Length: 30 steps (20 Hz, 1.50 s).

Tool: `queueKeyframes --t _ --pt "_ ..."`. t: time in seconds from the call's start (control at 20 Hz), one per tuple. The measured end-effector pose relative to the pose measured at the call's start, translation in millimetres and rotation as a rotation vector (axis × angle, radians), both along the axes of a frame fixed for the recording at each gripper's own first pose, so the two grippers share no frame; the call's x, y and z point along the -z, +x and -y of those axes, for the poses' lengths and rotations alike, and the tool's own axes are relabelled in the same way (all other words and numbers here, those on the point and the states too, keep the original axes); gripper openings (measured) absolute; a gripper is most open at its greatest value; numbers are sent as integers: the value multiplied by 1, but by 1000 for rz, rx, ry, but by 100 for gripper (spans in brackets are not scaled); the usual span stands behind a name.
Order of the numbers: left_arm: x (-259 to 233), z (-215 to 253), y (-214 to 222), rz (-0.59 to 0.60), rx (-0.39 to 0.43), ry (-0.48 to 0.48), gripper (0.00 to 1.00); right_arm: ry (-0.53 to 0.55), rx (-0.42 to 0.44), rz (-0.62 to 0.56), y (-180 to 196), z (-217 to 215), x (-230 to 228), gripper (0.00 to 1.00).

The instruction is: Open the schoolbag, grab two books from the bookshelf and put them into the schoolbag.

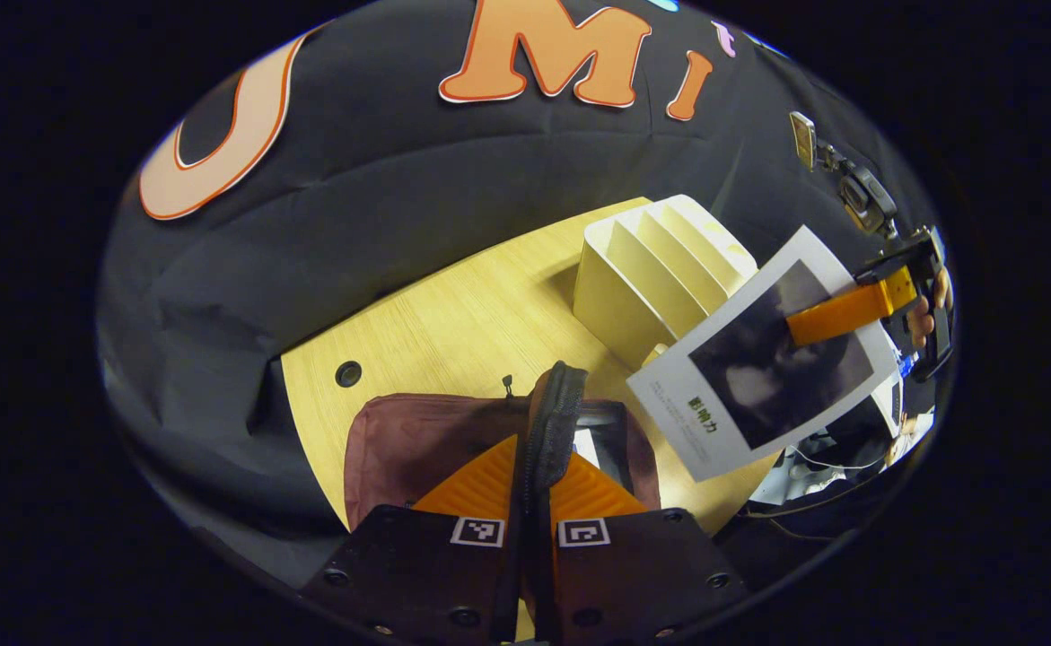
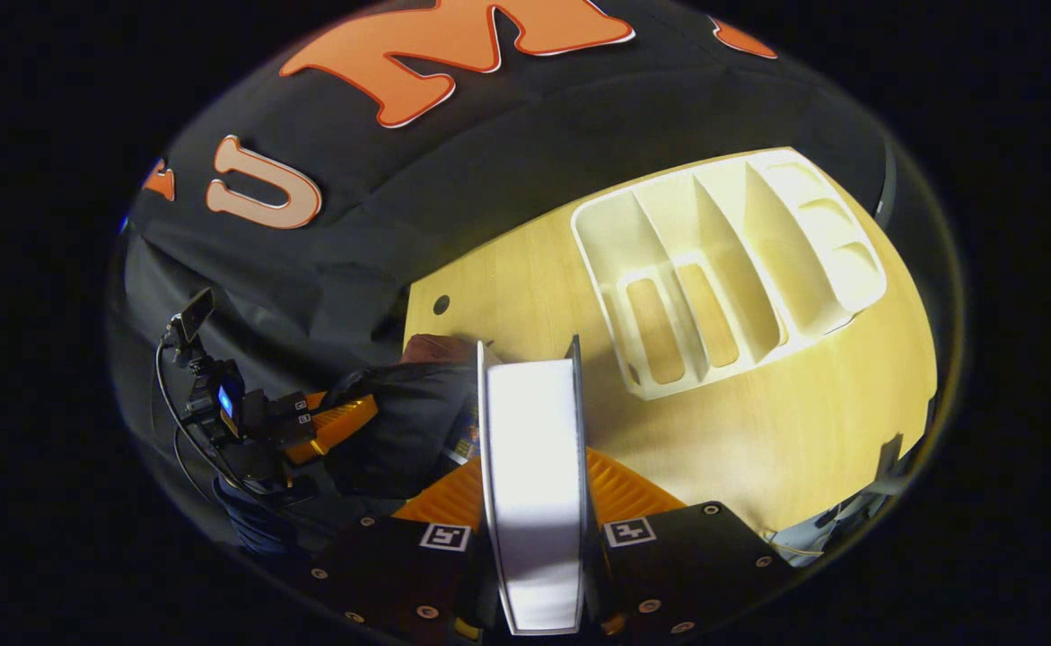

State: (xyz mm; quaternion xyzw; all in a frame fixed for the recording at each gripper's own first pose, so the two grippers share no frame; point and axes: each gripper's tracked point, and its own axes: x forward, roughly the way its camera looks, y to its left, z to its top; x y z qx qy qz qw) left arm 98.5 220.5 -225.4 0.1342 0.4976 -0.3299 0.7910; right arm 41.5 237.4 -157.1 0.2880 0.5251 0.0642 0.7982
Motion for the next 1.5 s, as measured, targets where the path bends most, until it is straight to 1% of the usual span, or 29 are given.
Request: queueKeyframes --t 0.2,0.35,0.45,0.6,0.75,0.85,0.95,1.05,1.1,1.2,1.25,1.4,1.5 --pt "-1 3 -1 -5 -5 -10 8 118 53 6 5 -32 25 39" --pt "-4 10 -2 2 -1 -18 8 215 110 18 18 -61 46 39" --pt "-8 13 -4 12 4 -26 8 267 129 34 30 -80 60 39" --pt "-14 17 -6 35 7 -41 8 301 135 88 41 -97 79 39" --pt "-15 22 -10 29 9 -55 8 327 134 123 49 -113 96 39" --pt "-19 28 -13 35 18 -61 8 378 161 115 56 -125 105 39" --pt "-20 32 -16 44 41 -56 8 406 195 128 64 -135 114 39" --pt "-21 37 -18 45 56 -50 8 415 222 158 72 -142 122 39" --pt "-20 40 -21 41 61 -49 8 393 233 164 74 -144 134 39" --pt "-19 46 -23 37 67 -54 8 425 252 154 76 -156 142 39" --pt "-19 47 -25 36 69 -58 8 422 253 166 76 -162 145 39" --pt "-15 54 -25 33 69 -63 8 399 219 169 74 -181 152 41" --pt "-13 54 -23 30 58 -72 8 359 207 177 78 -180 154 43"
